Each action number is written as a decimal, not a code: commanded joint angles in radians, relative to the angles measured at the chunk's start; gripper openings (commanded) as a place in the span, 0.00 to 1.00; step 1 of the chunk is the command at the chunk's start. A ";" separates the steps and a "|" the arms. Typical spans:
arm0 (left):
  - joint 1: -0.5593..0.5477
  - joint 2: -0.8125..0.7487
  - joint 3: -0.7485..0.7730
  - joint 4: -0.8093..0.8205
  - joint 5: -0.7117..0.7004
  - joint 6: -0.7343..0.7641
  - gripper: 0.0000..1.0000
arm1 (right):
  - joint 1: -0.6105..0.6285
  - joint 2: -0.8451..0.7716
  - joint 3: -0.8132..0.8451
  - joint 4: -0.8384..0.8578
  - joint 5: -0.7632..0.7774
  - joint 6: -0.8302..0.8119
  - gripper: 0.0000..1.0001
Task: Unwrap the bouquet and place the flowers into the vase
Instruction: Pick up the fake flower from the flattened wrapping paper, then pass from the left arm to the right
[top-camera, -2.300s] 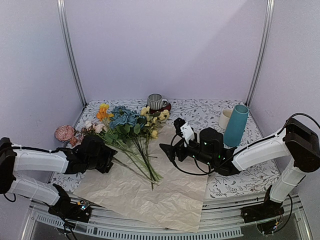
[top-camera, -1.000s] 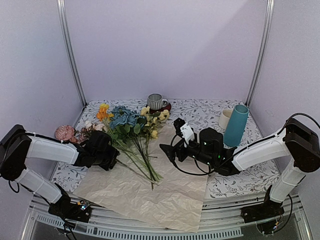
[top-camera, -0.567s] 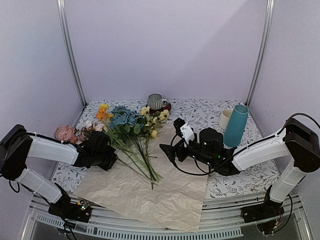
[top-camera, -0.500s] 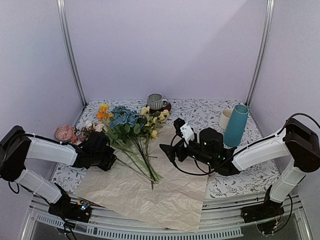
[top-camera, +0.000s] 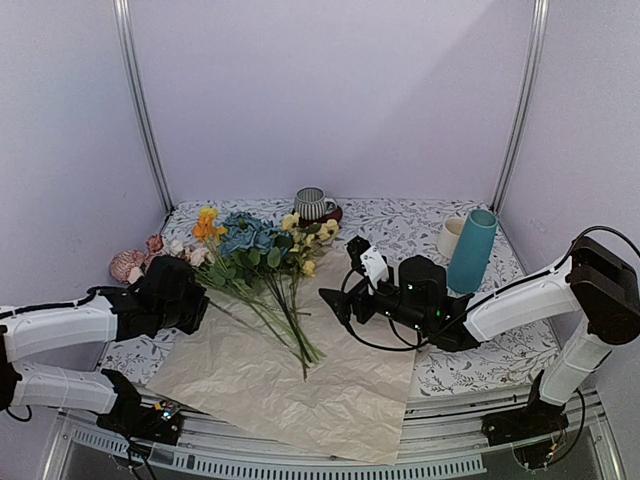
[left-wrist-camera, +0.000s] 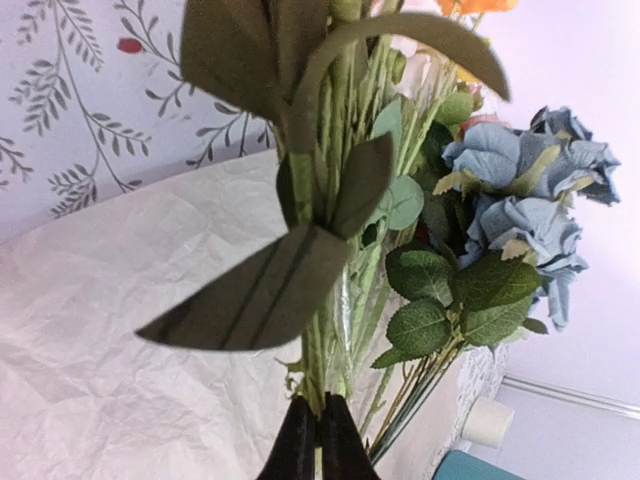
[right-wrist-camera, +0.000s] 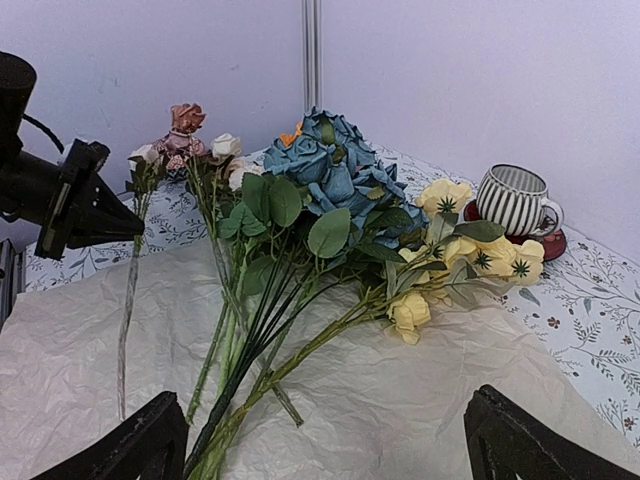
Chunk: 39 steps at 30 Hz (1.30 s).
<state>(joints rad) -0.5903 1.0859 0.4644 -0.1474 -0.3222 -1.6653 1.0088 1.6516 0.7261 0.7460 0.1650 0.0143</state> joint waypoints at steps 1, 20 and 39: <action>0.010 -0.098 0.026 -0.153 -0.107 0.060 0.03 | 0.004 0.009 0.019 -0.005 -0.006 -0.004 0.99; 0.010 -0.432 0.175 -0.211 -0.169 0.616 0.00 | 0.005 0.008 0.019 -0.004 -0.012 -0.004 0.99; 0.009 -0.418 0.454 -0.215 0.149 1.115 0.00 | 0.005 -0.038 0.004 -0.005 -0.010 -0.004 0.99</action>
<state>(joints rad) -0.5896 0.6224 0.8677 -0.3450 -0.3389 -0.6598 1.0088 1.6512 0.7261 0.7448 0.1608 0.0143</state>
